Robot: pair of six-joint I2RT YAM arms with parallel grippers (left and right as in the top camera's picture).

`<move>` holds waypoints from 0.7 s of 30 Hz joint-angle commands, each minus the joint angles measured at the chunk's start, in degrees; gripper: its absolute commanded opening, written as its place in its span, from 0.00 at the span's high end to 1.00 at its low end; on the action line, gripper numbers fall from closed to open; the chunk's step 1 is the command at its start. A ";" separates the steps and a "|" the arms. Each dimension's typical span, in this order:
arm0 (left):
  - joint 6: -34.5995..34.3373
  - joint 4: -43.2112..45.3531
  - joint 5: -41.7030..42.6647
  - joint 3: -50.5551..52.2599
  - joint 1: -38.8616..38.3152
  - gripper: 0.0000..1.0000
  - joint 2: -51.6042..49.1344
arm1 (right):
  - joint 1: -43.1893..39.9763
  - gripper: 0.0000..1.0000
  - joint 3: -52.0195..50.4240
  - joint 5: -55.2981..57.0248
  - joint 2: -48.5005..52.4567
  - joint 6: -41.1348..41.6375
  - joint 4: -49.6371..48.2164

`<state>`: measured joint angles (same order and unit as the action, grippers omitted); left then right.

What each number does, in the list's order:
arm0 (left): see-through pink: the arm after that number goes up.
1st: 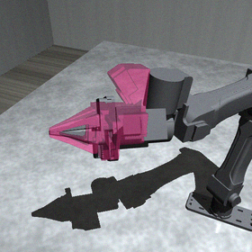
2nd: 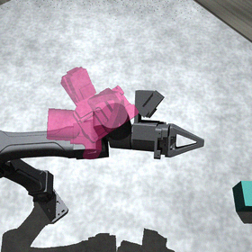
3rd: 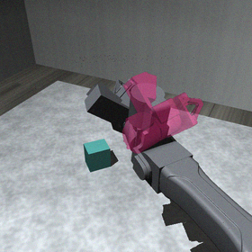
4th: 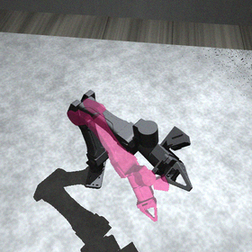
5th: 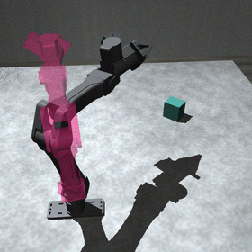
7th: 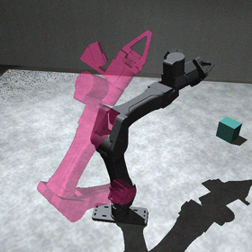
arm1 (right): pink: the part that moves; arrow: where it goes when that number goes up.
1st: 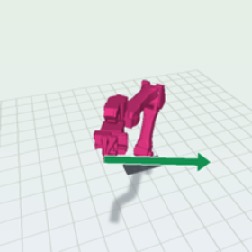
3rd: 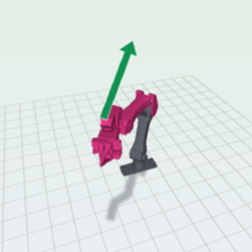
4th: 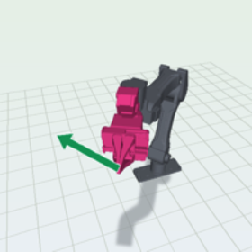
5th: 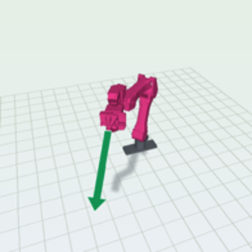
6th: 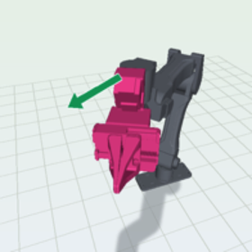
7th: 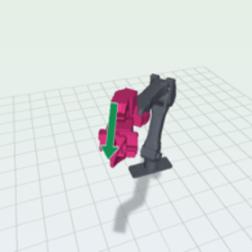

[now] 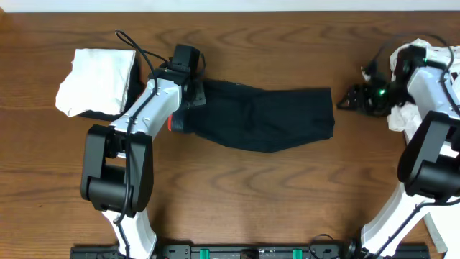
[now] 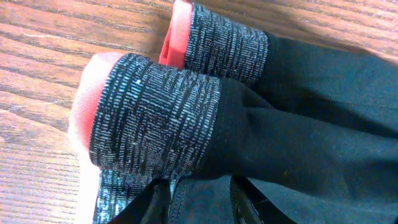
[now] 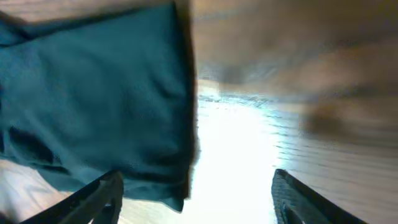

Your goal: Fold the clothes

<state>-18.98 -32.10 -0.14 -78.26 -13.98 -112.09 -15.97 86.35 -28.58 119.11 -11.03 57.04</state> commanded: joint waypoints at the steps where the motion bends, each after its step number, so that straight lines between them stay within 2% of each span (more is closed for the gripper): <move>1: 1.14 -0.09 0.17 0.24 0.20 0.66 -0.17 | 0.00 0.28 -5.35 -8.37 0.26 -0.44 -3.26; 8: 1.16 -1.07 0.17 0.24 0.20 0.66 -0.17 | 1.05 0.32 -15.69 -23.91 0.26 -0.13 -15.47; 15: 1.16 -1.27 0.17 0.24 0.20 0.66 -0.17 | 2.38 0.36 -20.20 -26.32 0.26 1.33 -23.67; 21: 1.14 -1.20 0.17 0.24 0.20 0.66 -0.17 | 3.48 0.51 -20.20 -28.28 0.26 1.33 -24.85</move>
<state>-18.98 -33.12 -0.12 -78.26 -13.98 -112.09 -13.69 66.74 -54.63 118.98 -9.72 32.71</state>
